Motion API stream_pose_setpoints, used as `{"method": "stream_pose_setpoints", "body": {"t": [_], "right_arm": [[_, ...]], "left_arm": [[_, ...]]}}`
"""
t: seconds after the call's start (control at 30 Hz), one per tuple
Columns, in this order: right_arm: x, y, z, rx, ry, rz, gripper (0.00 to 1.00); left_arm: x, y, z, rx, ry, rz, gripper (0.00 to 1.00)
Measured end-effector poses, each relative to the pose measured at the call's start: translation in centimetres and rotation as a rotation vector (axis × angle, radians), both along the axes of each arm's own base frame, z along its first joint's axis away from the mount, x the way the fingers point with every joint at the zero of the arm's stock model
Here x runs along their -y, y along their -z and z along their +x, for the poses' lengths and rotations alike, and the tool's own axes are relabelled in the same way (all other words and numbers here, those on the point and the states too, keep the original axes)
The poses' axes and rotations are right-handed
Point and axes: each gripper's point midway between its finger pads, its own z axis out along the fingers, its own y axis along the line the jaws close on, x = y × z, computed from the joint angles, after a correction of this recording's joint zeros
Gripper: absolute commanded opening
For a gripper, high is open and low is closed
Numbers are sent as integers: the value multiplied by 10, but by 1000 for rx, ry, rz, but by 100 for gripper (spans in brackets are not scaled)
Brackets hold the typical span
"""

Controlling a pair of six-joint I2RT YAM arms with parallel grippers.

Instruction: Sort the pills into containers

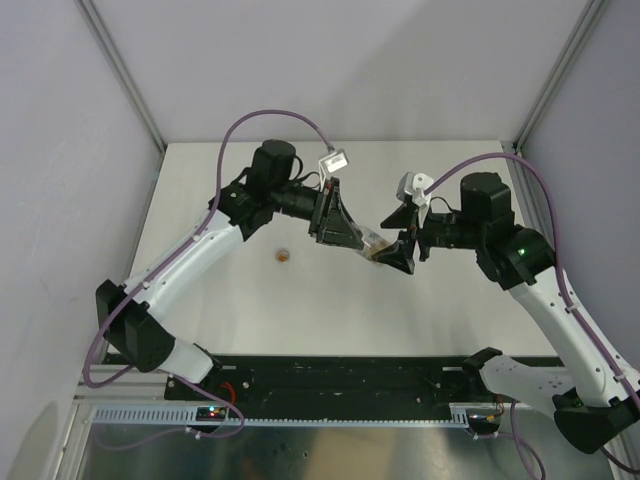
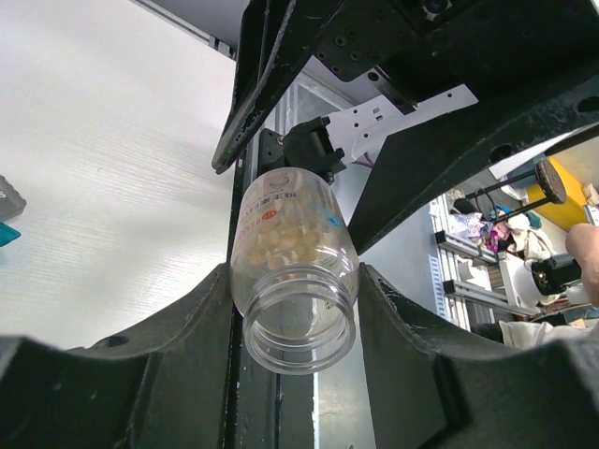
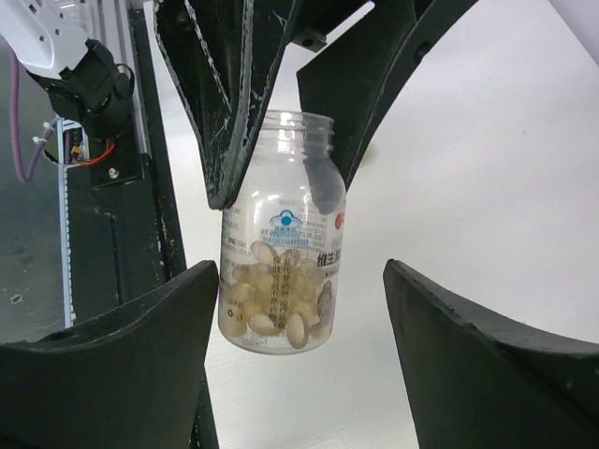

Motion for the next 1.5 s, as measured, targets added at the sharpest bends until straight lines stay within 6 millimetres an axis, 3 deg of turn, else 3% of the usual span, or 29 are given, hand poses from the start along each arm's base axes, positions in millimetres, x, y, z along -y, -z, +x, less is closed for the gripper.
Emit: {"method": "stream_pose_setpoints", "body": {"t": [0.4, 0.77, 1.03, 1.33, 1.5], "right_arm": [[-6, -5, -6, -34, -48, 40, 76], [-13, -5, -4, -55, -77, 55, 72], [-15, -7, -1, -51, -81, 61, 69], [-17, -8, -1, -65, -92, 71, 60], [-17, -9, -2, -73, -95, 79, 47]], "left_arm": [[-8, -21, 3, 7, -52, -63, 0], [-7, -20, 7, -72, -93, -132, 0], [-7, -32, 8, -61, -97, -168, 0], [-9, -34, 5, -55, -100, -182, 0], [-9, -34, 6, -52, -104, -185, 0]]}}
